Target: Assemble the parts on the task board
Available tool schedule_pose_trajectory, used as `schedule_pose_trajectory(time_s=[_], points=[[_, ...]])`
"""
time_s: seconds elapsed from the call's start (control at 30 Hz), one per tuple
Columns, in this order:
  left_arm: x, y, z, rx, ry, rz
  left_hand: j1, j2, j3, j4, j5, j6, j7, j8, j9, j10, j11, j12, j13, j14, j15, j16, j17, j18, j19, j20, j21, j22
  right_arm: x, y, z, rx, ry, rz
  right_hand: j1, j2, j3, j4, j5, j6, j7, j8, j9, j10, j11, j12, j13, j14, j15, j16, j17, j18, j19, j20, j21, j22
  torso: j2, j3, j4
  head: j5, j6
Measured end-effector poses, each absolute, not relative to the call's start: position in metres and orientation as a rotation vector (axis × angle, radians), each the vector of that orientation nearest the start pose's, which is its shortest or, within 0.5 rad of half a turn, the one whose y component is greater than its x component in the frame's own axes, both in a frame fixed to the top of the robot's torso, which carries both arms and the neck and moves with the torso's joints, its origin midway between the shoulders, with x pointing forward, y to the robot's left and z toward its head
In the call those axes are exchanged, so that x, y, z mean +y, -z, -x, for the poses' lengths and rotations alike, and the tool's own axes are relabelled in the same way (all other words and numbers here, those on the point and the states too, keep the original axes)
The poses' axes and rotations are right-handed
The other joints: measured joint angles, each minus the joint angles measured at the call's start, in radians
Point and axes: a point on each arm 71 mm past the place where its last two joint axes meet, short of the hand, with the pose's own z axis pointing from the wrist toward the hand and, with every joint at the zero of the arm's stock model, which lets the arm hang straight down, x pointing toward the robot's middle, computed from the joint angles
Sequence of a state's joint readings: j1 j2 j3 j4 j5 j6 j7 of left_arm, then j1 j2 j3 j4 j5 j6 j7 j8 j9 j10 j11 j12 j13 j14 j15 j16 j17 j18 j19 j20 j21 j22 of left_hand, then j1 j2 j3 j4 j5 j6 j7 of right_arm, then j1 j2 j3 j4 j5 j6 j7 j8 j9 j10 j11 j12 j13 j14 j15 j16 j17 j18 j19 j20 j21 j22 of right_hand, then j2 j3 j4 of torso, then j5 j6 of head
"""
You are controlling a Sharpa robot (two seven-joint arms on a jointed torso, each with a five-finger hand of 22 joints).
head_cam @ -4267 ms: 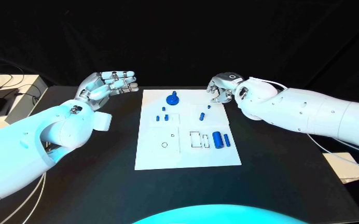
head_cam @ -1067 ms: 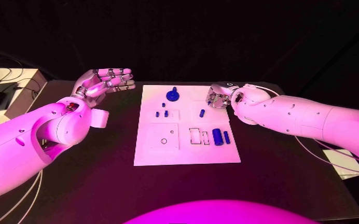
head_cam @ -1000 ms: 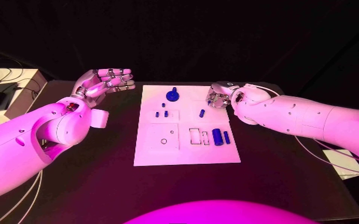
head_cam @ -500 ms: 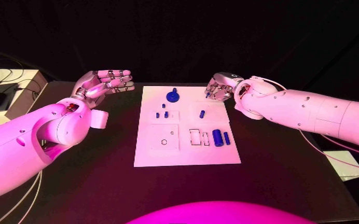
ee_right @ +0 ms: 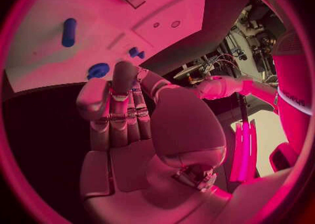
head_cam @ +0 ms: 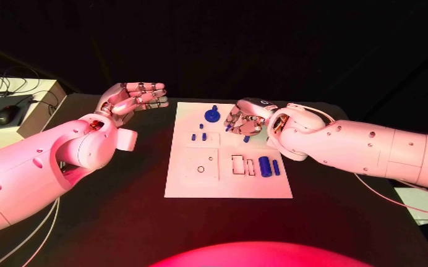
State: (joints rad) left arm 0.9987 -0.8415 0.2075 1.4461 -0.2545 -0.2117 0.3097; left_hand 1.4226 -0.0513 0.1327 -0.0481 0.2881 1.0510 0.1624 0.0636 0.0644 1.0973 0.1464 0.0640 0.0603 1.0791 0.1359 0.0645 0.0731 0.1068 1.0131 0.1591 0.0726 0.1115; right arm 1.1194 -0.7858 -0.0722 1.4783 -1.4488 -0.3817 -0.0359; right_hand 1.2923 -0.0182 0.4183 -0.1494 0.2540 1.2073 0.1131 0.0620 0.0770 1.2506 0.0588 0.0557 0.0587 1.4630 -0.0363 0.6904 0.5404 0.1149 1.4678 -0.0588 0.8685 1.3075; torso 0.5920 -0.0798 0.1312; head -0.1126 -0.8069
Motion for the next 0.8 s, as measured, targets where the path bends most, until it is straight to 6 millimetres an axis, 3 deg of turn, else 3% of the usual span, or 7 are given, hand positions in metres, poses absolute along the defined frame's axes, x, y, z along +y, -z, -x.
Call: schedule_pose_trajectory(time_s=[0.27,0.5,0.8], points=[[0.229,0.195,-0.496,1.450,1.528,1.016,0.000,0.000,0.000,0.000,0.000,0.000,0.000,0.000,0.000,0.000,0.000,0.000,0.000,0.000,0.000,0.000,0.000,0.000,0.000,0.000,0.000,-0.004,-0.143,0.245,-0.449,1.662,-0.757,0.317,0.000,0.000,0.000,0.000,0.000,0.000,-0.003,0.000,0.000,0.000,0.000,-0.002,0.000,0.000,0.000,0.004,-0.003,0.000,0.000,0.000,0.000,0.000,0.000,-0.0007,0.0006,0.035,-0.007],[0.228,0.194,-0.495,1.449,1.529,1.016,0.000,0.000,0.000,0.000,0.000,0.000,0.000,0.000,0.000,0.000,0.000,0.000,0.000,0.000,0.000,0.000,0.000,0.000,0.000,0.000,0.000,-0.004,-0.123,0.262,-0.437,1.664,-0.748,0.396,0.000,0.000,-0.002,-0.001,0.000,0.001,-0.003,-0.003,0.000,0.000,0.000,-0.002,0.000,0.000,0.000,0.004,-0.006,-0.001,0.000,0.000,0.000,0.000,0.001,0.0002,0.0016,0.048,-0.016],[0.228,0.194,-0.495,1.448,1.528,1.017,0.000,0.000,0.000,0.000,0.000,0.000,0.000,0.000,0.000,0.000,0.000,0.000,0.000,0.000,0.000,0.000,0.000,0.000,0.000,0.000,0.000,-0.004,-0.119,0.273,-0.432,1.679,-0.718,0.442,0.000,0.000,-0.002,-0.001,0.000,0.003,-0.001,0.000,0.000,0.002,-0.002,-0.004,0.000,0.000,0.000,0.004,-0.006,-0.001,0.000,0.000,0.000,0.001,0.001,0.0012,0.0002,0.053,-0.024]])
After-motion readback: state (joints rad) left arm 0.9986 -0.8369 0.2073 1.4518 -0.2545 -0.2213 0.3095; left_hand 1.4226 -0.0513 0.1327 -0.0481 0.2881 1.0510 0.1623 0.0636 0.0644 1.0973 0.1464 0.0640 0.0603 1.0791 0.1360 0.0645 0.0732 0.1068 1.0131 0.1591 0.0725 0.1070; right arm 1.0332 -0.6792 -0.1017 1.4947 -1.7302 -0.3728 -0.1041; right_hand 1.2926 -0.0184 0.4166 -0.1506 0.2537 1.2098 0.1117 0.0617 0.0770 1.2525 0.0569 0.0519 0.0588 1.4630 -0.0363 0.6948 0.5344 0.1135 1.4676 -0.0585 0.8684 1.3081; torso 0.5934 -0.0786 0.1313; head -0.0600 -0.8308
